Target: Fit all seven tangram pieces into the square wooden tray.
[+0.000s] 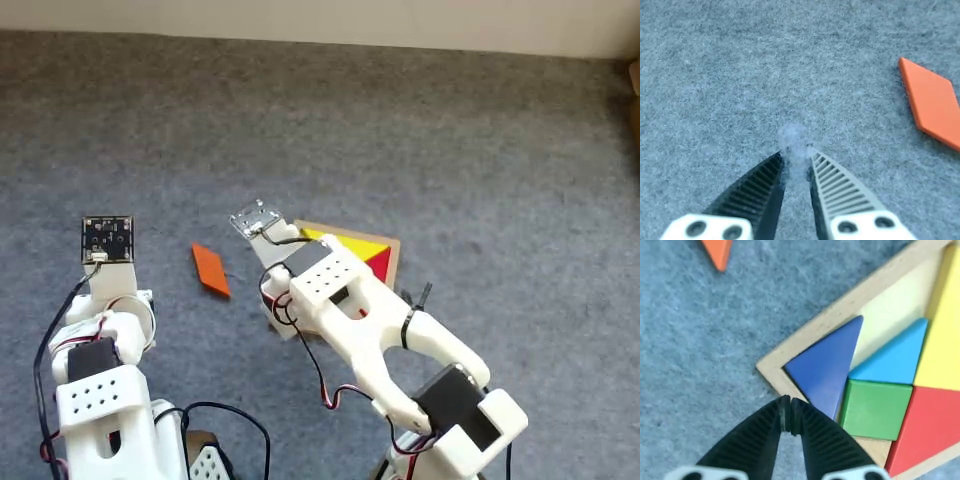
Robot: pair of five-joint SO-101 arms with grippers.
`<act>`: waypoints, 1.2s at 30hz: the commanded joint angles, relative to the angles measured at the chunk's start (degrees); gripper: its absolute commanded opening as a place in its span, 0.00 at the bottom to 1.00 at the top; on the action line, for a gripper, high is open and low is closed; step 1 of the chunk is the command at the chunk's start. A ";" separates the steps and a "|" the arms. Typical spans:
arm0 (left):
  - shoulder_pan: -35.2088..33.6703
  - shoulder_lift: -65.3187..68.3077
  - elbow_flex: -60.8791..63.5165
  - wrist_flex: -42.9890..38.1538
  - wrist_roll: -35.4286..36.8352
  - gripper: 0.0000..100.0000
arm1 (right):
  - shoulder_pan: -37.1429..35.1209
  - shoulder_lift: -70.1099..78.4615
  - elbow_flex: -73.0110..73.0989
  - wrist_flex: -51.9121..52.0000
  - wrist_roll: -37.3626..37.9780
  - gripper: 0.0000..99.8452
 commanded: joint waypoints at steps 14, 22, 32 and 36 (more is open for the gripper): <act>0.40 -0.75 -3.30 -0.53 -0.70 0.07 | 14.55 -38.37 21.85 -7.52 0.26 0.01; 0.92 -0.13 -20.88 14.24 -7.56 0.13 | 25.71 -60.88 40.04 -20.35 0.26 0.01; 10.33 16.75 -35.12 27.52 -7.47 0.28 | 30.64 -69.85 45.49 -23.34 0.18 0.01; 11.74 29.41 -39.43 27.25 -6.15 0.29 | 32.57 -70.02 45.49 -23.34 -2.99 0.01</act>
